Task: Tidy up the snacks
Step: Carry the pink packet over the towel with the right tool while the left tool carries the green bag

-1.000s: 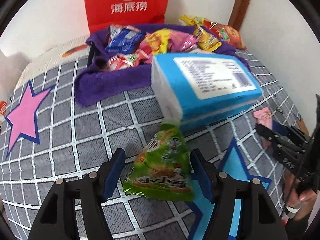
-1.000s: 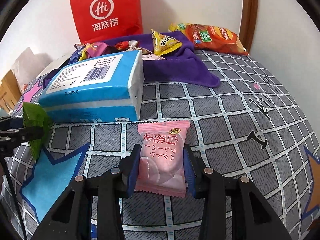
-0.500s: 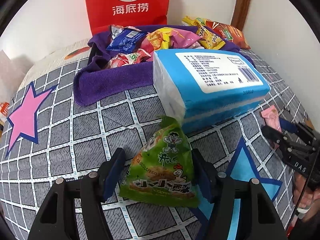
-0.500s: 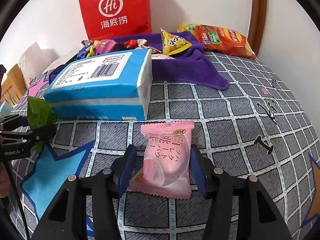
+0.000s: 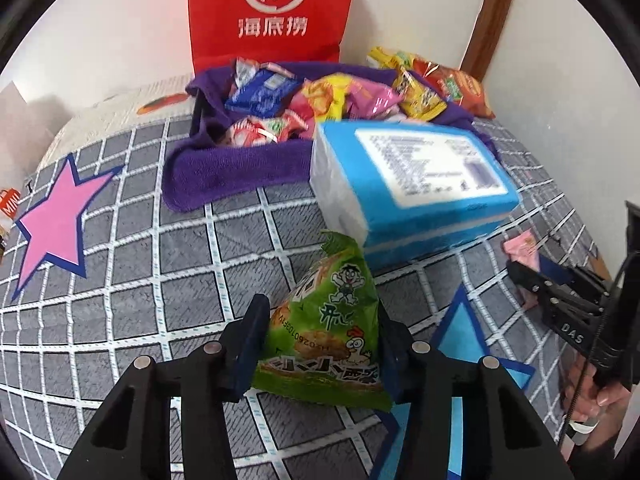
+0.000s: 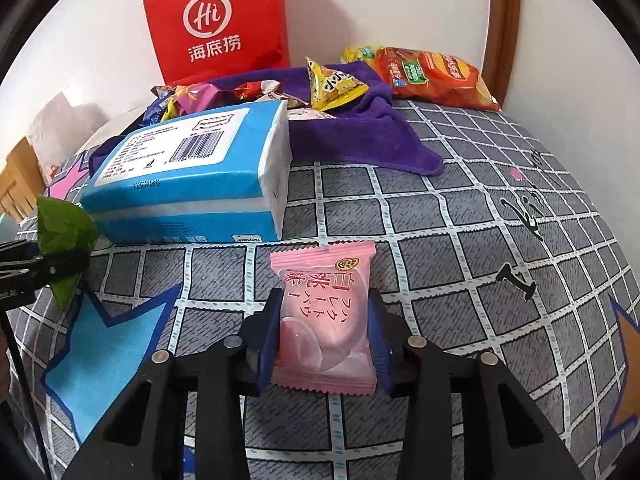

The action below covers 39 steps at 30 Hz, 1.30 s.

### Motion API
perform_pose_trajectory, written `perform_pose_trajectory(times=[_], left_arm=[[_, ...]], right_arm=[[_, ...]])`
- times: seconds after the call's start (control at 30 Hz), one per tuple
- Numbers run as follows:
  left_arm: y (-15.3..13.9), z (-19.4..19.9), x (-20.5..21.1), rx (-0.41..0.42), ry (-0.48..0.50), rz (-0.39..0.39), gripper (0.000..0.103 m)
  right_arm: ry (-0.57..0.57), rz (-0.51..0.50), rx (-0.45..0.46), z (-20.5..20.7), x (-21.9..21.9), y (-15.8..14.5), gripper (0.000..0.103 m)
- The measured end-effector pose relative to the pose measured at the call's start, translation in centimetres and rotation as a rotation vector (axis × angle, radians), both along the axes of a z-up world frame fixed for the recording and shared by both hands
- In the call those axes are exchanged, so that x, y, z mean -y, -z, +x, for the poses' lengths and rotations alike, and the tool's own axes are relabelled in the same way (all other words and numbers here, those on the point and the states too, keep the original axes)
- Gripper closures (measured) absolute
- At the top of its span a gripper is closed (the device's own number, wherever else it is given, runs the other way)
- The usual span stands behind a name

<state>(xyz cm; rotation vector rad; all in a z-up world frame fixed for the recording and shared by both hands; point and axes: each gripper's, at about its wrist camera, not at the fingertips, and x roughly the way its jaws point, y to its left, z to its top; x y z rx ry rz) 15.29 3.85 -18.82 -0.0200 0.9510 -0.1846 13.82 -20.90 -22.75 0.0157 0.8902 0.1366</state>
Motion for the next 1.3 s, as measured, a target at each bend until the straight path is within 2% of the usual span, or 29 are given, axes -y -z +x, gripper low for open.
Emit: perform_pose_trajectory(times=[0.13,0.43,0.6,0.8,1.03,1.3], left_arm=[[-2.0,-0.4,-0.2,0.029,0.005,-0.020,0.057],[-6.7,1.2,-0.9,0.088,-0.015,-0.052,0.057],[-9.0,2.8,-1.6,0.100,-0.023,-0.091,0.057],[-11.2,5.5,-1.6,0.125,-0.043,-0.090,0.057],[-12.3,9.1,-1.6,0.135,-0.067,-0.107,0.057],[-12.6,12.7,-1.9,0.119,-0.096,-0.106,0.057]], right_arm=[[0.009,0.029,0.011,-0.1,0.4,-1.6,0.066],[-0.010,0.045,0.119,0.8,-0.3,-8.5,0.066],[-0.017,0.042,0.142,3.3,-1.0,-11.8,0.066],[-0.044,0.072,0.159,7.1,-1.9,-14.9,0.066],[-0.070,0.085,0.158,11.8,-3.2,-16.7,0.066],[-0.104,0.111,0.105,17.2,-4.5,-16.7,0.066]])
